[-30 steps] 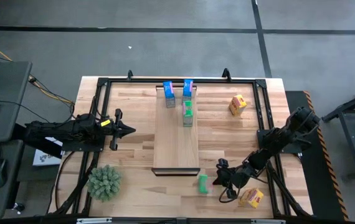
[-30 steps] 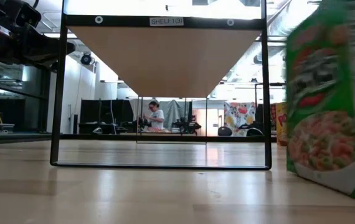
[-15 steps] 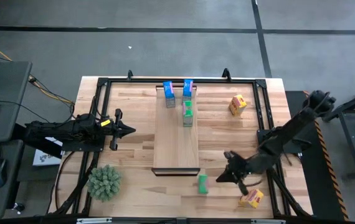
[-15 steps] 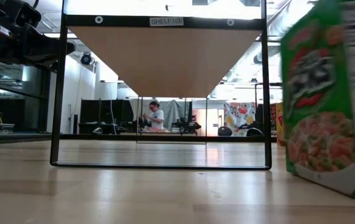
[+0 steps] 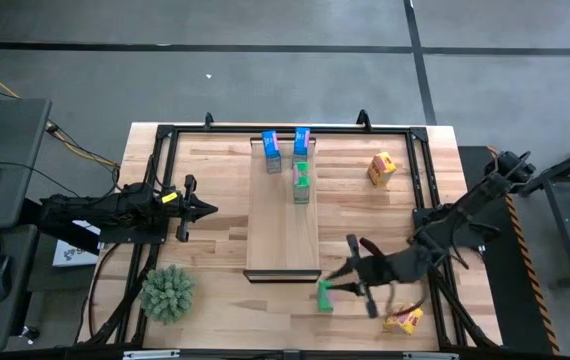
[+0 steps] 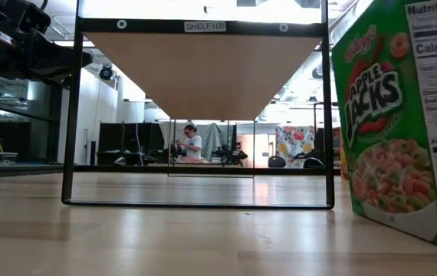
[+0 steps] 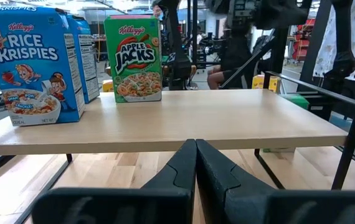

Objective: Stack cereal on shelf
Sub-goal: Put the green cereal box on the shelf aligned with the other green cereal box

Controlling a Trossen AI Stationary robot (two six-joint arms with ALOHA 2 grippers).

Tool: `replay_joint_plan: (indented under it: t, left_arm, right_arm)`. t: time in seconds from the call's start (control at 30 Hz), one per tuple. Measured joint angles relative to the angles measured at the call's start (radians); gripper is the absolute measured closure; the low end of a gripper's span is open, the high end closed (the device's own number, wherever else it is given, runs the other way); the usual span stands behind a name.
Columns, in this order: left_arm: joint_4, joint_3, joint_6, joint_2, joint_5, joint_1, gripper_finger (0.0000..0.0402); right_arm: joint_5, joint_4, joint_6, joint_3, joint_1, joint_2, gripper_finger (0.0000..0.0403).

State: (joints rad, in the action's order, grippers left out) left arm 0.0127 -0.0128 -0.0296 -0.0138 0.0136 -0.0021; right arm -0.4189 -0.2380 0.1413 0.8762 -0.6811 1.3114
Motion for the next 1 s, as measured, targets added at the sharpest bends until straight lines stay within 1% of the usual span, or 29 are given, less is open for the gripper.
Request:
replay_joint_plan:
  t: [0.1, 0.17, 0.23, 0.33, 0.4, 0.47, 0.6, 0.77, 0.87, 0.93, 1.0]
  left_arm:
    - [0.000, 0.000, 0.000, 0.000, 0.000, 0.000, 0.0398]
    - [0.000, 0.000, 0.000, 0.000, 0.000, 0.000, 0.0398]
    - [0.000, 0.000, 0.000, 0.000, 0.000, 0.000, 0.0398]
    - [0.000, 0.000, 0.000, 0.000, 0.000, 0.000, 0.0398]
    - [0.000, 0.000, 0.000, 0.000, 0.000, 0.000, 0.0398]
    - [0.000, 0.000, 0.000, 0.000, 0.000, 0.000, 0.0398]
    - [0.000, 0.000, 0.000, 0.000, 0.000, 0.000, 0.0398]
    - [0.000, 0.000, 0.000, 0.000, 0.000, 0.000, 0.0398]
    - [0.000, 0.000, 0.000, 0.000, 0.000, 0.000, 0.0398]
    - [0.000, 0.000, 0.000, 0.000, 0.000, 0.000, 0.0398]
    - [0.000, 0.000, 0.000, 0.000, 0.000, 0.000, 0.0398]
  right_arm:
    - [-0.159, 0.332, 0.155, 0.184, 0.001, 0.037, 0.0284]
    - [-0.201, 0.540, 0.268, 0.298, 0.004, 0.066, 0.0245]
    - [-0.181, 0.725, 0.385, 0.413, 0.014, 0.098, 0.0204]
    - [-0.108, 0.940, 0.577, 0.564, 0.025, 0.144, 0.0150]
    - [-0.060, 1.063, 0.703, 0.644, 0.030, 0.178, 0.0125]
    - [-0.020, 1.173, 0.838, 0.710, 0.035, 0.209, 0.0111]
    - [0.056, 1.317, 1.135, 0.789, 0.036, 0.266, 0.0107]
    - [0.198, 1.367, 1.452, 0.814, 0.035, 0.347, 0.0107]
    - [0.292, 1.360, 1.584, 0.814, 0.040, 0.402, 0.0107]
    - [0.317, 1.344, 1.651, 0.814, 0.040, 0.432, 0.0107]
    - [0.320, 1.313, 1.693, 0.814, 0.044, 0.453, 0.0107]
